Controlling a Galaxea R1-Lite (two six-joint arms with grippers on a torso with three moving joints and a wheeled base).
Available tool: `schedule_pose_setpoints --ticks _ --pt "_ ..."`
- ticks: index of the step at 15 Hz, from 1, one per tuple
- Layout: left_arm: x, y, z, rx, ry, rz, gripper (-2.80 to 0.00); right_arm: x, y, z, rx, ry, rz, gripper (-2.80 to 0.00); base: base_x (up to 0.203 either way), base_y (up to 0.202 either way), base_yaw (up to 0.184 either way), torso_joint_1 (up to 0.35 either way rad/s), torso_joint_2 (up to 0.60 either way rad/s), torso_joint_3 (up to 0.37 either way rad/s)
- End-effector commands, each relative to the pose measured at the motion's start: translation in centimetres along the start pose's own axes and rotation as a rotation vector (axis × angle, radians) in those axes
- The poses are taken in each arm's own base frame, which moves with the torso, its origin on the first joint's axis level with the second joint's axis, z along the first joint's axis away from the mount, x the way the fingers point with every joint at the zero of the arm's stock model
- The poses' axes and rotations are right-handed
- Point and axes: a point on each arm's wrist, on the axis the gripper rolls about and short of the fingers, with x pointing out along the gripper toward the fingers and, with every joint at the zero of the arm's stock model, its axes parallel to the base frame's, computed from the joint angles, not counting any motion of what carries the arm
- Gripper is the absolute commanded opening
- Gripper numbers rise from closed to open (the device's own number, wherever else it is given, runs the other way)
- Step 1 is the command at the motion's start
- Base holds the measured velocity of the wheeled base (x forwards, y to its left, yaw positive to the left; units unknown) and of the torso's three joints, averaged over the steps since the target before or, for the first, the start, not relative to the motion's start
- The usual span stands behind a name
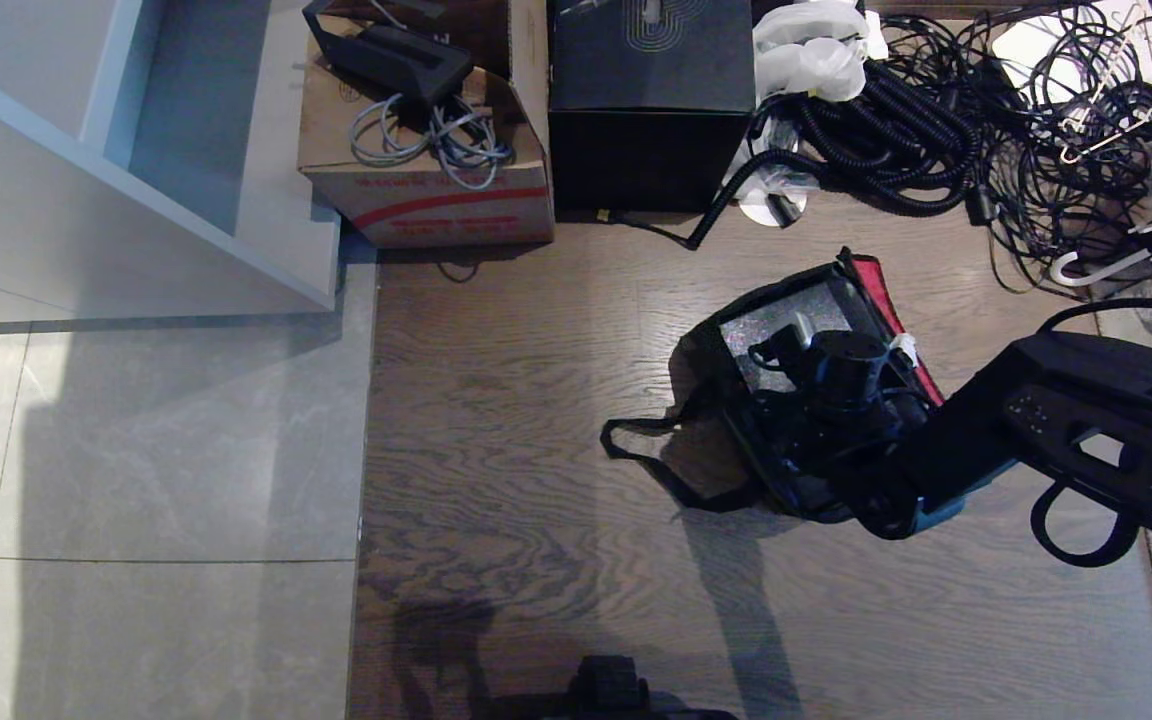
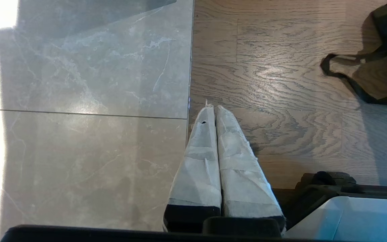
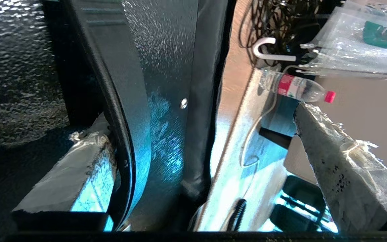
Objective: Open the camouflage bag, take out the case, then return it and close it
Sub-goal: Grip the handle
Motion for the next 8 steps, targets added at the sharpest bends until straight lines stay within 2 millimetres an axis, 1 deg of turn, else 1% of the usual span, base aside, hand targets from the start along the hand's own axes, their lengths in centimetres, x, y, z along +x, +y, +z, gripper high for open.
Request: schedule_pose_setpoints --ticks 1,3,4,5,6,8 --pt "0.0 0.0 0.0 0.000 -0.002 0.000 -2.80 2.0 -1.3 -0.1 -0.007 0.036 -0.034 0.00 0.000 0.000 0.000 0.000 0.00 0.000" --pt "0.0 0.0 0.0 0.000 -0.002 0.000 -2.80 4.0 -2.0 -0.7 -0.030 0.084 -0.040 0.00 0.000 0.000 0.000 0.000 0.00 0.000" --pt "0.0 0.0 0.0 0.000 -0.003 0.000 -2.80 4.5 -2.3 -0.8 -0.032 0.093 -0.044 0.00 0.000 0.000 0.000 0.000 0.00 0.000" --pt "0.0 0.0 0.0 0.000 -0.002 0.000 -2.80 4.4 -2.1 -1.1 -0.046 0.091 -0.030 0.00 0.000 0.000 0.000 0.000 0.00 0.000" --pt "0.0 0.0 0.0 0.000 -0.001 0.000 -2.80 4.4 -1.7 -1.3 -0.047 0.088 -0.021 -2.80 0.000 0.000 0.000 0.000 0.00 0.000" --pt "0.0 0.0 0.0 0.000 0.000 0.000 -2.80 3.9 -1.4 -1.1 -0.016 0.077 -0.014 -2.80 0.000 0.000 0.000 0.000 0.00 0.000"
